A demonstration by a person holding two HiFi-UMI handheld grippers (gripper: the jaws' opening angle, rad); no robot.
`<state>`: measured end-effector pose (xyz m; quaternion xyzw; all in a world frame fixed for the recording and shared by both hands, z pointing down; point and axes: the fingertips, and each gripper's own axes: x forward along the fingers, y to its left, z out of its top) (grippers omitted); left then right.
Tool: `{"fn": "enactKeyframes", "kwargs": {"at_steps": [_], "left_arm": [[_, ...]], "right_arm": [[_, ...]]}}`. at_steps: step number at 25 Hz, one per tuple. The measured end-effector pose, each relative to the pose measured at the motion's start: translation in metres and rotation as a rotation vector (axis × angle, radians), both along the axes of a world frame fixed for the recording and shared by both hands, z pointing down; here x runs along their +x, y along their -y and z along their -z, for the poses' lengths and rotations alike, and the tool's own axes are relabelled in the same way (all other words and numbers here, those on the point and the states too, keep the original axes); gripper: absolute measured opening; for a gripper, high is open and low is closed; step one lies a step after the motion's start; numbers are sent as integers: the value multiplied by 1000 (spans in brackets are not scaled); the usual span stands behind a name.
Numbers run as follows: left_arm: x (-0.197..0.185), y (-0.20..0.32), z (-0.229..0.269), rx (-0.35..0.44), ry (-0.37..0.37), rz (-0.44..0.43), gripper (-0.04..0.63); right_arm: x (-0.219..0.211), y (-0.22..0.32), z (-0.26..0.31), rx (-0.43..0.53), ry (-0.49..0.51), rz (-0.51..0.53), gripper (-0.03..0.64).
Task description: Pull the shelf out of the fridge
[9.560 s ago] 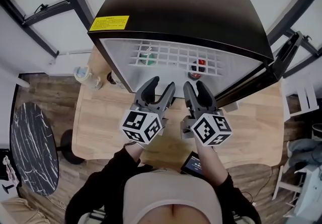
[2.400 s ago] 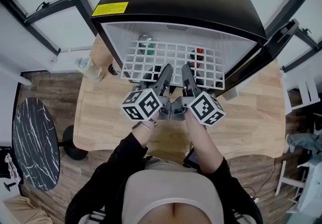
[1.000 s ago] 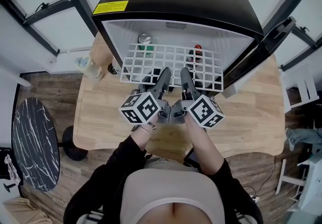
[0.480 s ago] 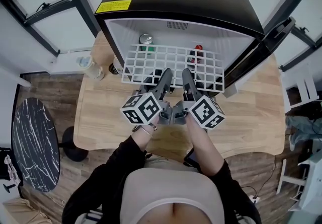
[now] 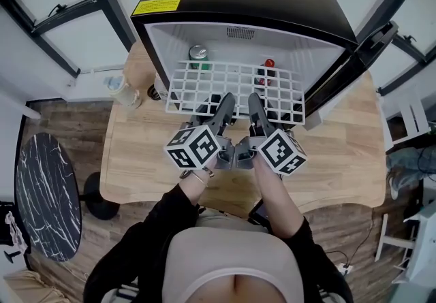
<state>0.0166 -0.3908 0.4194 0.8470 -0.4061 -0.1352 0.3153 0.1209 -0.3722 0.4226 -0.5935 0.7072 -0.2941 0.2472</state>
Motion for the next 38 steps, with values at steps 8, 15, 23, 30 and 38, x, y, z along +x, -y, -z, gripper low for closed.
{"fn": "enactKeyframes", "kwargs": {"at_steps": [8,15,23,30,38], "left_arm": [[-1,-4,0,-6,-2,2,184],[-1,-9,1,-21,0,6,183],[-4,-15,1,-24,1,5,181],[-5,-23,1,-20,-1,-3,181],[-7,-32,0,-24,-2,-2,181]], "right_arm": [[0,-3,1,-7,-5,1,166],[-2,-8,2,-11,-1,14,166],[-5,-15,1,-15,0,25,166],[-6,-22,1,-13,-5,26,166],[-8,-31,0,-14,-3,26,166]]}}
